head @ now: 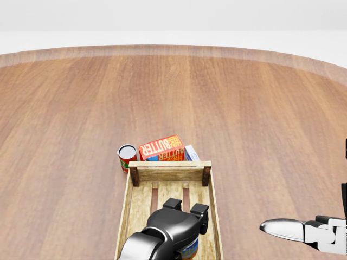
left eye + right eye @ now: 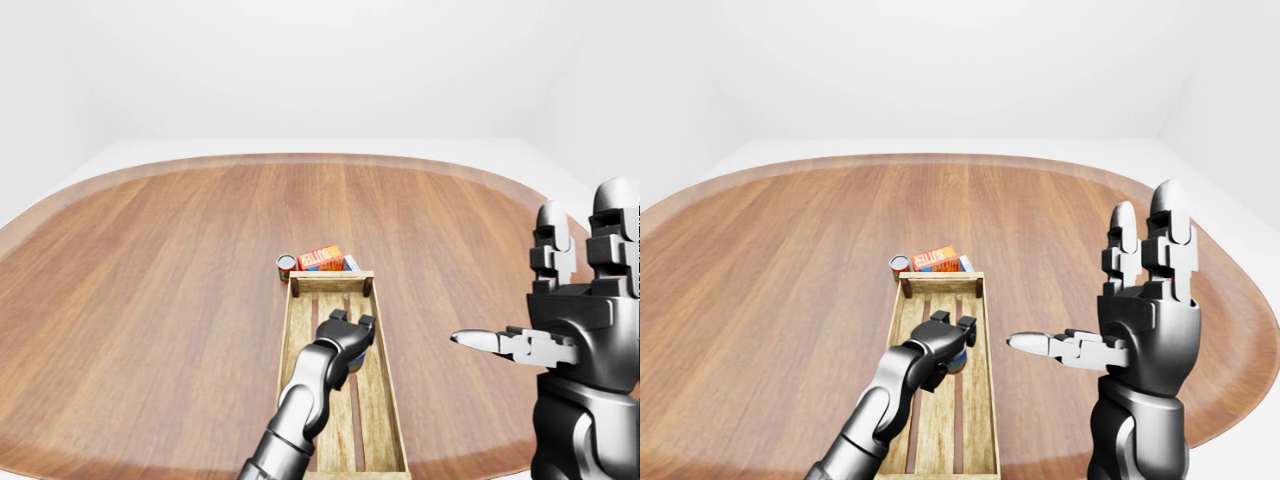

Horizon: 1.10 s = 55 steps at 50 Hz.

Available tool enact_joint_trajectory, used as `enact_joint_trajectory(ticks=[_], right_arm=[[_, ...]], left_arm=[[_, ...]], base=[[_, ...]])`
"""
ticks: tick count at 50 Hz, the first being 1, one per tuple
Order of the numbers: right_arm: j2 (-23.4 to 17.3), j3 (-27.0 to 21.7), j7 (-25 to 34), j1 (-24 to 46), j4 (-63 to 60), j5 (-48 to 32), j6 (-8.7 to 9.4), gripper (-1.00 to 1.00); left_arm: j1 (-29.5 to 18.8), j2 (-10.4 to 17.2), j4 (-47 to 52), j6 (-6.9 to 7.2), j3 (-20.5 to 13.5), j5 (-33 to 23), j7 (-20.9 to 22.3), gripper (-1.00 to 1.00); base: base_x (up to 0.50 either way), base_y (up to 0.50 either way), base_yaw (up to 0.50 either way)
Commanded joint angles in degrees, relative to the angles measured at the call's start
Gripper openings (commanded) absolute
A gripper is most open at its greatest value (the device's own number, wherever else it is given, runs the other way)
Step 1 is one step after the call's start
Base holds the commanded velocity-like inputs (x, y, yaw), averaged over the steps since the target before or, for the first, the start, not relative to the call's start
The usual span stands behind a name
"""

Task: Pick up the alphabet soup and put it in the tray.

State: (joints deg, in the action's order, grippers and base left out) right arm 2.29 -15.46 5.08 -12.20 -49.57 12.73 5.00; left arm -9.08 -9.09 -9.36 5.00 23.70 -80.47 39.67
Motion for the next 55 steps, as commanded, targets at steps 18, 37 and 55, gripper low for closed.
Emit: enact_joint_trajectory(ticks=[18,37,55], right_arm=[[-0.09,1.53,-0.24,-0.04,0.49,-0.79,0.0,1.0],[-0.24,2.3,0.04,-0.01,1.63,-1.56,0.0,1.0],[-0.19,2.26,0.23,-0.3,0.74,-1.63,0.0,1.0]], left_arm=[[-5.49,-1.72,-16.32,0.0,-1.92,-8.12,-12.49,-1.0],[-12.5,-2.92,-21.66,0.0,-6.14,-3.6,-19.77,-1.0],[-27.01,-0.62,-47.77,0.0,-12.13,9.15,-33.86,-1.0]], base=[[0.0,0.0,0.0],[0.0,0.0,0.0],[0.0,0.0,0.0]])
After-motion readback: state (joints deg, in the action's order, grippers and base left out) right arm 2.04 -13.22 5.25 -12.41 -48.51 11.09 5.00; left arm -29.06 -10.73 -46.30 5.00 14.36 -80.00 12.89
